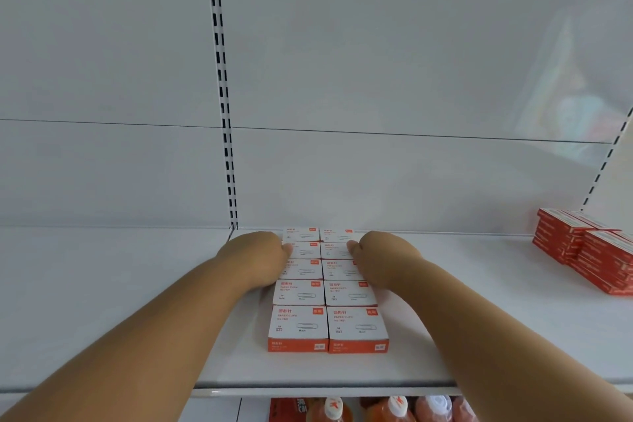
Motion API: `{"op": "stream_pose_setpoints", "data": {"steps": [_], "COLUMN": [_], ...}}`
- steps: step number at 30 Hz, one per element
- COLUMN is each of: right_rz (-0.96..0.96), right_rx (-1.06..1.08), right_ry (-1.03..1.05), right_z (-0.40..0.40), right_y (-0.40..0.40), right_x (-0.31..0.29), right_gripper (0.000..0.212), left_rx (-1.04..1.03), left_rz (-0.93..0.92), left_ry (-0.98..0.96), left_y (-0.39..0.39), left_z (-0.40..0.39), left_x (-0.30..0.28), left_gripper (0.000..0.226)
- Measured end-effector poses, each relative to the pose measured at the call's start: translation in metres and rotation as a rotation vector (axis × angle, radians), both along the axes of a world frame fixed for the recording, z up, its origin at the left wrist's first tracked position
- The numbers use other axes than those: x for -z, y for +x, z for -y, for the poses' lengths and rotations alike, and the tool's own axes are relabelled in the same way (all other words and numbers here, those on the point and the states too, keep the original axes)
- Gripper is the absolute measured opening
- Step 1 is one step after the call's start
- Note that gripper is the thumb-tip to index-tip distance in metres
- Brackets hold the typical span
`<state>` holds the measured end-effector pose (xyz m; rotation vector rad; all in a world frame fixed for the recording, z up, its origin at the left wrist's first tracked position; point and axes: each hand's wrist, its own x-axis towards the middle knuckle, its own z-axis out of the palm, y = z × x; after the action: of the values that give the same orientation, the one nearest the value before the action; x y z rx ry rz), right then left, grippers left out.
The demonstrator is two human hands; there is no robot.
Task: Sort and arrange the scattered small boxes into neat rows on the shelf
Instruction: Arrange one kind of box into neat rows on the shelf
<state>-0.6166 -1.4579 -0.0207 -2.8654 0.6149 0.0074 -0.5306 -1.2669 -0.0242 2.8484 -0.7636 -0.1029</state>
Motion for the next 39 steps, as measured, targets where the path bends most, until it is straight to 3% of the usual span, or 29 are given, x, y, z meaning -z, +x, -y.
{"op": "stream_pose_setpoints", "data": {"steps": [3, 7, 20, 24, 27, 31, 39], "right_rz": [-0.009, 0.015, -0.003, 0.154, 0.242, 0.255, 0.288], "right_rx": [-0.004, -0.012, 0.005, -0.016, -0.139, -0.198, -0.211], "right_ry": [0.019, 0.048, 0.008, -0.081, 0.041, 0.166, 0.197], "right_z": [0.003, 0.013, 0.018, 0.019, 0.018, 0.021, 0.021], "right_y": [0.005, 0.021, 0.040, 0.034, 0.036, 0.041, 0.042], "right_x": [-0.004, -0.007, -0.001, -0.004, 0.000, 0.008, 0.011], "right_gripper": [0.040, 0.047, 0.043, 0.035, 0.036, 0.031, 0.030], "left_rx": [-0.011, -0.129, -0.081, -0.188, -0.019, 0.136, 0.226], "left_rz": [-0.044, 0.036, 0.092, 0.190, 0.232, -0.050, -0.058], "left_ry": [-0.003, -0.017, 0.039, -0.133, -0.327, -0.537, -0.462], "left_y": [0.004, 0.020, 0.040, 0.037, 0.040, 0.039, 0.045], "left_z": [0.001, 0.008, 0.024, 0.025, 0.026, 0.032, 0.040], "left_x": [-0.006, -0.009, 0.007, 0.004, 0.007, 0.011, 0.020], "left_gripper": [0.042, 0.054, 0.044, 0.042, 0.024, 0.031, 0.029]}}
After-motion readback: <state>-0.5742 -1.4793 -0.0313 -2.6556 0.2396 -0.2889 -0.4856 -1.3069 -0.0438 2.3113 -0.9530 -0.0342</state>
